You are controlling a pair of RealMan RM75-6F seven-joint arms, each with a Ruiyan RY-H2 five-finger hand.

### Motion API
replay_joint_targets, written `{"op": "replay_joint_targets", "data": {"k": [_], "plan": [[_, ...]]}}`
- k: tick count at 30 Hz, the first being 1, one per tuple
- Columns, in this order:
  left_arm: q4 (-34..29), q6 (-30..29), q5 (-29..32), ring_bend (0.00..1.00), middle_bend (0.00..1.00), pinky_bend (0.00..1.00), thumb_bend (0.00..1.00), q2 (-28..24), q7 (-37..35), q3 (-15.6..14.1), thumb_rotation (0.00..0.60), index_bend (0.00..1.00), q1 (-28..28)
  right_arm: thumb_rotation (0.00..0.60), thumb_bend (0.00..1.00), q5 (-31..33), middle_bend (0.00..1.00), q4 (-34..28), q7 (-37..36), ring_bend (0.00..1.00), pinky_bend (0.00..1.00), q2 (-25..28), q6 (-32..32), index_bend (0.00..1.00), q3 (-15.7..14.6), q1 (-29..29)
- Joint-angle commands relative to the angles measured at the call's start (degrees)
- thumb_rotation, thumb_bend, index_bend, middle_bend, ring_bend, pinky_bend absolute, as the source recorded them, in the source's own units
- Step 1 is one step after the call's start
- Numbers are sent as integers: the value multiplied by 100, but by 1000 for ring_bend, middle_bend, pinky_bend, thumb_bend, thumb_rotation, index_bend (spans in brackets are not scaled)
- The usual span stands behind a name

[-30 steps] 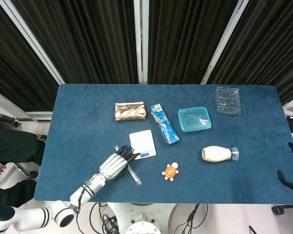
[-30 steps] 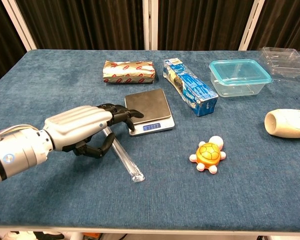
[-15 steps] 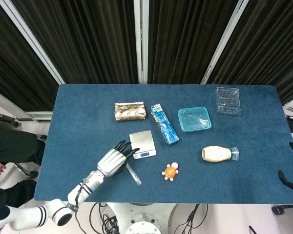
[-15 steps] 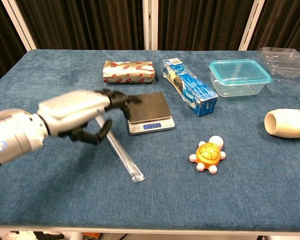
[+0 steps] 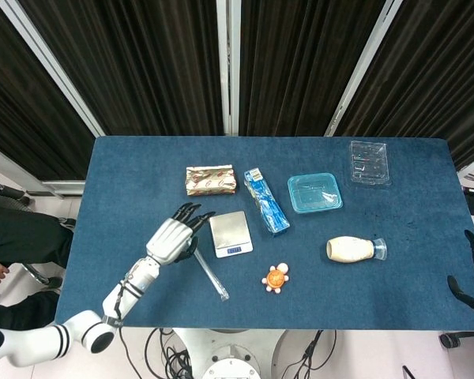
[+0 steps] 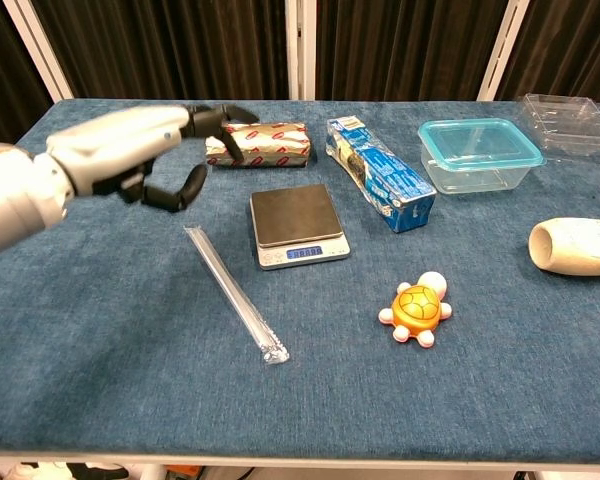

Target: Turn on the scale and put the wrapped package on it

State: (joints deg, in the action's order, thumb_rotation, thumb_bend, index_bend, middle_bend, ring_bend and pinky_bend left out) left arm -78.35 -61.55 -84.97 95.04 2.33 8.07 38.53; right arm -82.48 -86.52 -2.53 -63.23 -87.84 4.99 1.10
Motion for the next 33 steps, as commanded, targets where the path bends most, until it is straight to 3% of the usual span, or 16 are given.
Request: {"op": "replay_joint_targets", "data": {"k": [1, 4, 7, 13, 16, 23, 30, 33], "plan": [[367, 224, 272, 0, 181, 0, 404, 186, -337, 384, 600, 46, 291, 600, 217, 4, 0, -38, 29, 0, 0, 12, 1, 0, 7, -5], [876, 462, 540, 0, 164, 0, 287, 440, -547, 723, 600, 37, 593, 600, 218, 1, 0, -85, 67, 0, 0, 22, -9, 0, 12, -7], [1544, 778, 838, 0, 139, 0, 234, 753, -608, 1001, 600, 33, 937, 600, 218, 17, 0, -118, 89, 0, 0, 38, -12, 0, 22, -7], [2936, 1201, 1332, 0, 19, 0, 209, 1513, -1068, 1499, 600, 0, 1590, 600, 218, 97, 0, -150, 89, 0, 0, 83, 19, 0, 58, -12], [3703, 1352, 1450, 0, 9, 0, 207, 1879, -1327, 1678, 600, 0, 1950, 600, 219, 132, 0, -159, 82, 0, 0, 94, 54, 0, 71, -25], [5090, 2249, 1594, 0, 30, 0, 168, 2334, -1626, 1618, 600, 0, 2505, 600, 218, 209, 0, -151, 46, 0, 0, 102, 127, 0, 96, -48], [5780, 2921, 1645, 0, 56, 0, 93, 2569, -1821, 1462, 600, 5, 2681, 600, 219, 274, 0, -120, 8, 0, 0, 118, 176, 0, 114, -56], [6154, 3119, 1531, 0, 82, 0, 93, 2666, -1716, 1296, 600, 72, 2794, 600, 219, 268, 0, -140, 16, 0, 0, 140, 169, 0, 104, -45]]}}
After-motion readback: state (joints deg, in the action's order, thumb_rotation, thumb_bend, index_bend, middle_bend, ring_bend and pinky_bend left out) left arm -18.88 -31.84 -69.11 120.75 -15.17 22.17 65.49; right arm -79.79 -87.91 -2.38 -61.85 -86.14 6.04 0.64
